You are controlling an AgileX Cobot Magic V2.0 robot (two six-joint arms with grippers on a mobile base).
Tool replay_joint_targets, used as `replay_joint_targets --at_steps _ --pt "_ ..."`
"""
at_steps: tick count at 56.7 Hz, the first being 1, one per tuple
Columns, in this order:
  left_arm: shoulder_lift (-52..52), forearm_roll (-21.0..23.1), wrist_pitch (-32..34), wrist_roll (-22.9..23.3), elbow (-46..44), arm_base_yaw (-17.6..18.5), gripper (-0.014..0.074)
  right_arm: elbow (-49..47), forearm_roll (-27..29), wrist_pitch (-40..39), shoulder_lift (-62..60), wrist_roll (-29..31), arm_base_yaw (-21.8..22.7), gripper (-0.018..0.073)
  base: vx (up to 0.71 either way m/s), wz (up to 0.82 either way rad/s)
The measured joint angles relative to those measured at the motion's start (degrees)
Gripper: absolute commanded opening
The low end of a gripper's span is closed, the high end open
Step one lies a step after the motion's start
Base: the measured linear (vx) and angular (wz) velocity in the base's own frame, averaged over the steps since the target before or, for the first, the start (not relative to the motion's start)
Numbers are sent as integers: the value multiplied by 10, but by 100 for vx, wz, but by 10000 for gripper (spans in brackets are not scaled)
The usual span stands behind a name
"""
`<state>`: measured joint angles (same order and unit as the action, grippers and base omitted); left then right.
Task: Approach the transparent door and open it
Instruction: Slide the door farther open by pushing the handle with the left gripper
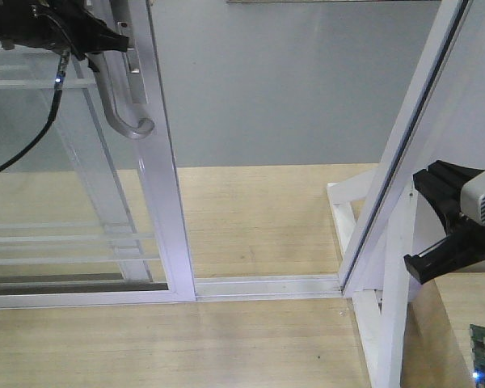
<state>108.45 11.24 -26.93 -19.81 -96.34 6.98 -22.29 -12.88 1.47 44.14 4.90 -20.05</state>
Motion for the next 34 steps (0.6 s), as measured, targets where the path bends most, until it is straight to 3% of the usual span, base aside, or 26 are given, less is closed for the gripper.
replay_joint_targets --at_steps 8,16,34 --pt "-6 -9 4 1 -1 -24 0 0 0 -3 18 0 0 -6 0 0" --pt "-14 -21 54 -4 -6 -41 0 0 0 -15 25 0 0 -6 0 0" --pt "-30 -39 52 -7 -7 -69 0 0 0 -25 25 0 0 -6 0 0"
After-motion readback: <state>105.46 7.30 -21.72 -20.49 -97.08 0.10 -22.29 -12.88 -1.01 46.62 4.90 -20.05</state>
